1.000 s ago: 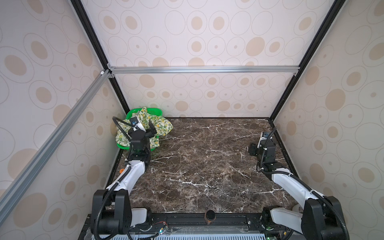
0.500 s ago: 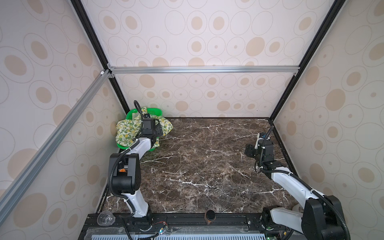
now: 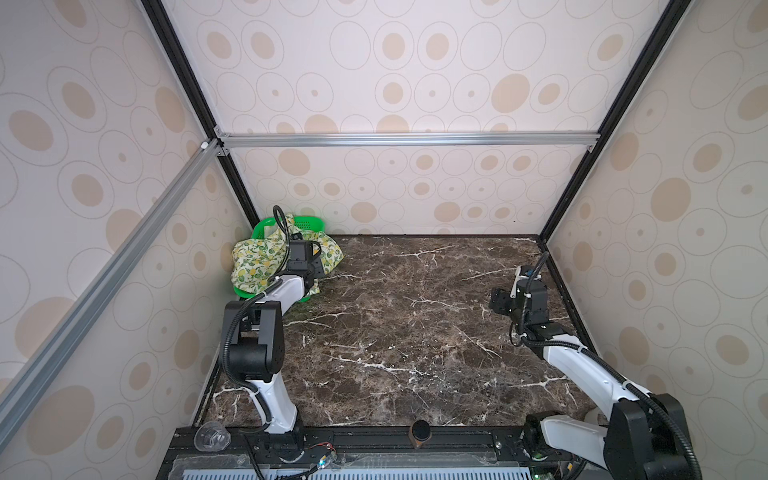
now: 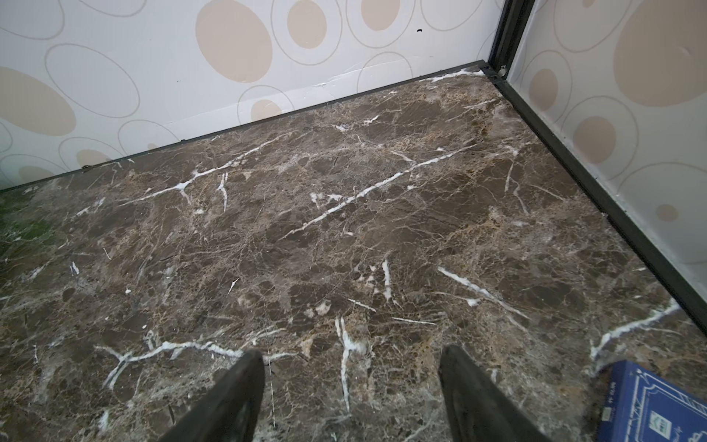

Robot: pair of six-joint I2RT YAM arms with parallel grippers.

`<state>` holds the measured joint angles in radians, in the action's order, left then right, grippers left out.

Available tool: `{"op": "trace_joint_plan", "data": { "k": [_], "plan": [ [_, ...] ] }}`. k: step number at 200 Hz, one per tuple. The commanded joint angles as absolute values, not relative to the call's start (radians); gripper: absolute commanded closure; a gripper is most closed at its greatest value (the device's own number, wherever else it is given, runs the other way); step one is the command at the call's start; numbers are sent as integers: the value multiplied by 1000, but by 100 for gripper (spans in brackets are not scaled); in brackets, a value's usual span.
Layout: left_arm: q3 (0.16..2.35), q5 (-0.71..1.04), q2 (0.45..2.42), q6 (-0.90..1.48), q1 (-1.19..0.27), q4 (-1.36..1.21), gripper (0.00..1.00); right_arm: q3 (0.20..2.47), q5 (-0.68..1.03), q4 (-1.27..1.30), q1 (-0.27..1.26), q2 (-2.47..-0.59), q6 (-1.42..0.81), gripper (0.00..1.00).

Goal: Fold and stack the skirts
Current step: 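Reach the left gripper into the green basket and grasp the lemon-print skirt, then lay the lemon skirt on the table with left gripper while right approaches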

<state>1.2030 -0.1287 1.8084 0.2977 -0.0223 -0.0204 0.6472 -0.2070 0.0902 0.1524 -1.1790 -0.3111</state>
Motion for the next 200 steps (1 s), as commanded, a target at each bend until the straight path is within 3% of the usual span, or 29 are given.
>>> {"op": "trace_joint_plan", "data": {
  "k": [1, 4, 56, 135, 200],
  "plan": [
    [1216, -113, 1786, 294, -19, -39, 96, 658, -218, 84, 160, -1175, -333, 25],
    [1215, -110, 1780, 297, -19, -42, 100, 658, -217, 83, 160, -1174, -333, 25],
    [1267, -84, 1605, 263, -56, -31, 100, 659, -212, 65, 160, -1143, -331, 25],
    [1547, -124, 1473, 107, -187, 64, 100, 666, -174, 61, 160, -1115, -359, 25],
    [1625, -48, 1540, -98, -505, 24, 100, 663, -160, 54, 161, -1072, -379, 25]
  ]
}}
